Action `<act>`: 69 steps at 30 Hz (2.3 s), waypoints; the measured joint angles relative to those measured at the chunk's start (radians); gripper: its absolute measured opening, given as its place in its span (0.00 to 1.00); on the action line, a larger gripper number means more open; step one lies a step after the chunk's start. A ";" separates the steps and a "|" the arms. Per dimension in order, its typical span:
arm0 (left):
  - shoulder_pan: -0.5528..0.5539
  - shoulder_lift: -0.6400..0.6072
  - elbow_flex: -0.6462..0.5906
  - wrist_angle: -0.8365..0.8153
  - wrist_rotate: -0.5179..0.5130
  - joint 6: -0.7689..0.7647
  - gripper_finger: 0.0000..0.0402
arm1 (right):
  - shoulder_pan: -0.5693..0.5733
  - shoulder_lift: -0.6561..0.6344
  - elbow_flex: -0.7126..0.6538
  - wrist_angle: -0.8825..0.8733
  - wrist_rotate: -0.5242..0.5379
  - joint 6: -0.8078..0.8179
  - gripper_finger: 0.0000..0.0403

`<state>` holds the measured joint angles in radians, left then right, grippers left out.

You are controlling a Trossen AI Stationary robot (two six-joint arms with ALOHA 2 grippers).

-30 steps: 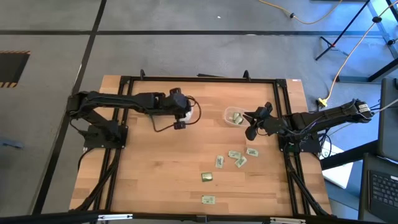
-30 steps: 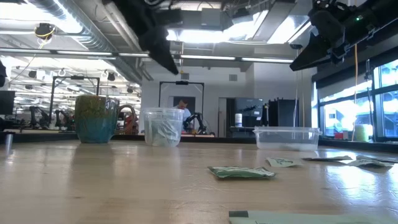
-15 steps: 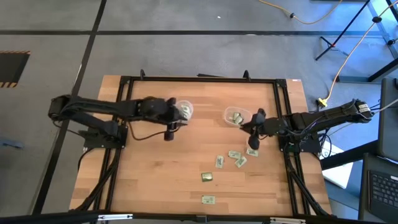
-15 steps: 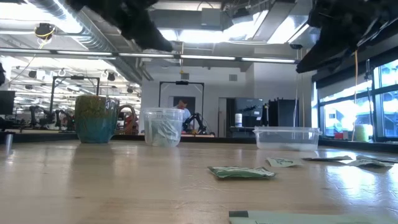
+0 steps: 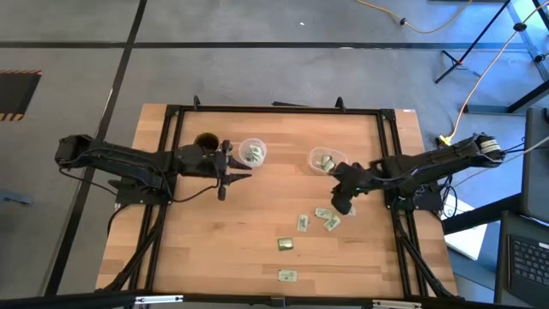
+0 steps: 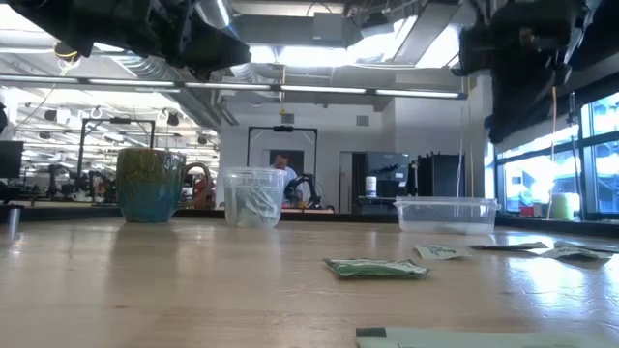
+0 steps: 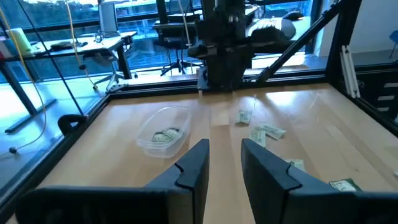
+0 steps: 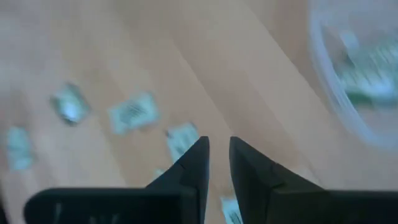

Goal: Pick and place items into bin
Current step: Put the white stevia packet into the left transparent bin

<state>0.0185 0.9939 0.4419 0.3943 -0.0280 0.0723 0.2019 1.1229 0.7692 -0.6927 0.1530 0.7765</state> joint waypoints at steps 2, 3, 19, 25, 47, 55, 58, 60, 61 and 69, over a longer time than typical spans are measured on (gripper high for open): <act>0.000 0.000 0.000 -0.003 0.000 -0.004 0.22 | 0.006 0.066 0.058 -0.122 0.000 0.076 0.17; 0.000 0.003 0.000 -0.003 0.000 -0.005 0.22 | 0.010 0.098 0.080 -0.173 0.000 0.112 0.17; -0.001 0.005 0.000 -0.035 -0.001 -0.006 0.22 | 0.097 0.392 0.076 -0.215 -0.131 0.211 0.17; -0.001 0.005 0.000 -0.043 -0.001 -0.006 0.22 | 0.104 0.435 0.076 -0.169 -0.103 0.189 0.17; -0.001 0.006 0.000 -0.063 -0.005 0.020 0.22 | 0.103 0.563 0.079 -0.150 -0.098 0.184 0.01; -0.001 0.006 0.000 -0.062 -0.005 0.020 0.22 | 0.103 0.498 0.132 -0.156 -0.046 0.180 0.00; -0.001 0.006 0.000 -0.062 -0.005 0.020 0.22 | 0.103 0.462 0.165 -0.146 0.003 0.149 0.00; -0.001 0.006 0.000 -0.062 -0.005 0.020 0.22 | 0.103 0.434 0.195 -0.120 0.038 0.105 0.00; -0.001 0.006 0.000 -0.062 -0.005 0.020 0.22 | 0.103 0.421 0.210 -0.093 0.058 0.076 0.00; -0.003 0.044 0.000 -0.028 0.093 -0.004 0.22 | 0.082 0.366 0.240 0.596 0.027 -0.524 0.00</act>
<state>0.0154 1.0380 0.4419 0.3658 0.0649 0.0685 0.2843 1.4884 1.0096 -0.0965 0.1803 0.2529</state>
